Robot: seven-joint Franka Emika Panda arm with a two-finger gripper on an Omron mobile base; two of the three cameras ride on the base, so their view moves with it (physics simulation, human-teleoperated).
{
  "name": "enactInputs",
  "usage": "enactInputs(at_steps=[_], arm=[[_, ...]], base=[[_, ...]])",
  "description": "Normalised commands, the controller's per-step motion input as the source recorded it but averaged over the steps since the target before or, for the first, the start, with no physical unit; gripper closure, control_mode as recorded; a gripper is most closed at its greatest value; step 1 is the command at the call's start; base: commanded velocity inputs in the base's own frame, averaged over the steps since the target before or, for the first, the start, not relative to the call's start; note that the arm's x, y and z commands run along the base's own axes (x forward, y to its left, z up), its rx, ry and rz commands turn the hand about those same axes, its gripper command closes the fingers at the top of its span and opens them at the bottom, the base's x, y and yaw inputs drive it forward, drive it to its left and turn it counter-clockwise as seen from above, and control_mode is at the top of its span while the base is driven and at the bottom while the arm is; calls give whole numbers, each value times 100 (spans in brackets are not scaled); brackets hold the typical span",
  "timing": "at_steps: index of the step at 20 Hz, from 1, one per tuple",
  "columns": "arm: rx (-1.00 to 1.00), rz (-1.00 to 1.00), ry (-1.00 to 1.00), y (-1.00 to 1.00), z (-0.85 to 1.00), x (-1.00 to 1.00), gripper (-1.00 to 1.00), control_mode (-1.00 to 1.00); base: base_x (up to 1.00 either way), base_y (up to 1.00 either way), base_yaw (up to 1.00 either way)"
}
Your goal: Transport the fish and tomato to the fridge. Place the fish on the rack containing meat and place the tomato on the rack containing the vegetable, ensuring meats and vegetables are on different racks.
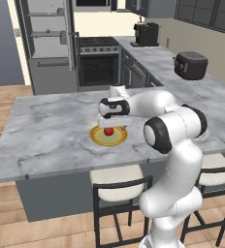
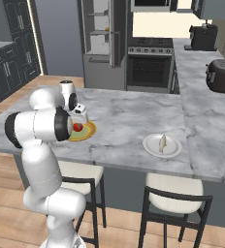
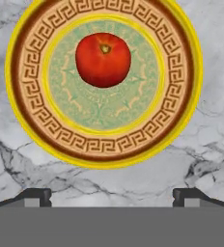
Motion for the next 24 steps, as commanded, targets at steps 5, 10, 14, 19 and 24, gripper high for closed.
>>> enactInputs(at_steps=[5,10,14,19,24], arm=[[-1,-3,10,16,-27,52,-100,-100],[0,-3,6,5,-16,35,-100,-100],[0,0,14,0,-13,31,-100,-100],[0,0,9,0,-18,38,-100,-100],[0,0,8,0,-16,28,-100,-100]], base=[[0,0,0],[0,0,0],[0,0,0],[0,0,0],[0,0,0]])
